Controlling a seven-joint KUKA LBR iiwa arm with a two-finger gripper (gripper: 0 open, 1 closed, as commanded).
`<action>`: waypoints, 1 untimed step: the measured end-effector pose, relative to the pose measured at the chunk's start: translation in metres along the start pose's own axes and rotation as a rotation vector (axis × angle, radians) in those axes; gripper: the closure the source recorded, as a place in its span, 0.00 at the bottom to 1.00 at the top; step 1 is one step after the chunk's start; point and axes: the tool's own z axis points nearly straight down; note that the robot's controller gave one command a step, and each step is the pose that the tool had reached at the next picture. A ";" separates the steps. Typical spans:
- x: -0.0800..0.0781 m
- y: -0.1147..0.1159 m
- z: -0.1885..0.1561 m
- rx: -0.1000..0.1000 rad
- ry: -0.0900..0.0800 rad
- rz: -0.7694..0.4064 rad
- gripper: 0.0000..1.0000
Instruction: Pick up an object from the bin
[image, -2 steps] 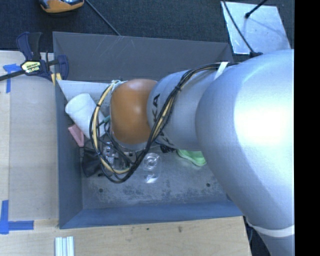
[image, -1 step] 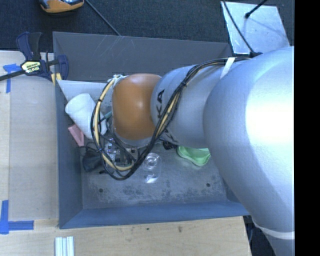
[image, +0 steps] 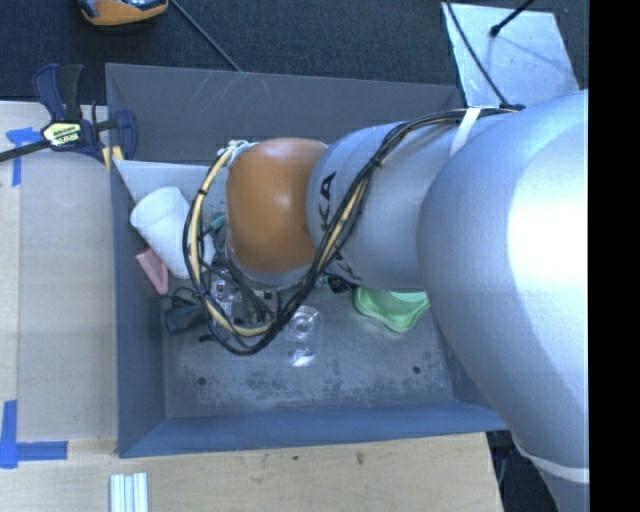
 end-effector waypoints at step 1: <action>0.000 0.000 -0.008 0.001 0.001 0.000 1.00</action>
Offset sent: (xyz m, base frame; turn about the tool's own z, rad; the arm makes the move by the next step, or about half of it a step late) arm 0.0000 -0.0001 0.0408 0.0000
